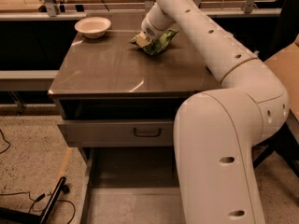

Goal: Place green jalapeno chip bag into middle drawer

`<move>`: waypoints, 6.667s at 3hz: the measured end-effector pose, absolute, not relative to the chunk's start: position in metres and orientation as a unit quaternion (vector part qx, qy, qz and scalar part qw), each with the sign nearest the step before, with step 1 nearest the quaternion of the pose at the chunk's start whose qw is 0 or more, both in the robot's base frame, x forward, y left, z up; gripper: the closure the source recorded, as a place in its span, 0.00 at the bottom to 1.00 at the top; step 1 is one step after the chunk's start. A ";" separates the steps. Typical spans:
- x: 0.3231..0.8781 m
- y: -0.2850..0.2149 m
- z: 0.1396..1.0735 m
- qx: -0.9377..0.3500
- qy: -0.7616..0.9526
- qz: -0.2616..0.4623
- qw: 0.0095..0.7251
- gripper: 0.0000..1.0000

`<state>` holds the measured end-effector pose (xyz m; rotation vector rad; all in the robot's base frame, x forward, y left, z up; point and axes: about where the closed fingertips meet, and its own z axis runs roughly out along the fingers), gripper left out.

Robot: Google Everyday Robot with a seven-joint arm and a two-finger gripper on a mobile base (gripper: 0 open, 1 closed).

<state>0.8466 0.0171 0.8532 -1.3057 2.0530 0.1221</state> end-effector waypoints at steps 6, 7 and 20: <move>0.832 0.039 0.932 -0.522 0.765 -0.028 0.376 1.00; 0.805 0.036 0.952 -0.522 0.767 -0.048 0.370 1.00; 0.482 -0.186 0.707 -0.193 0.927 0.128 0.294 1.00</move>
Offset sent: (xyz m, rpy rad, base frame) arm 0.0328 0.0165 -0.0053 -0.0344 -0.0722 -0.0267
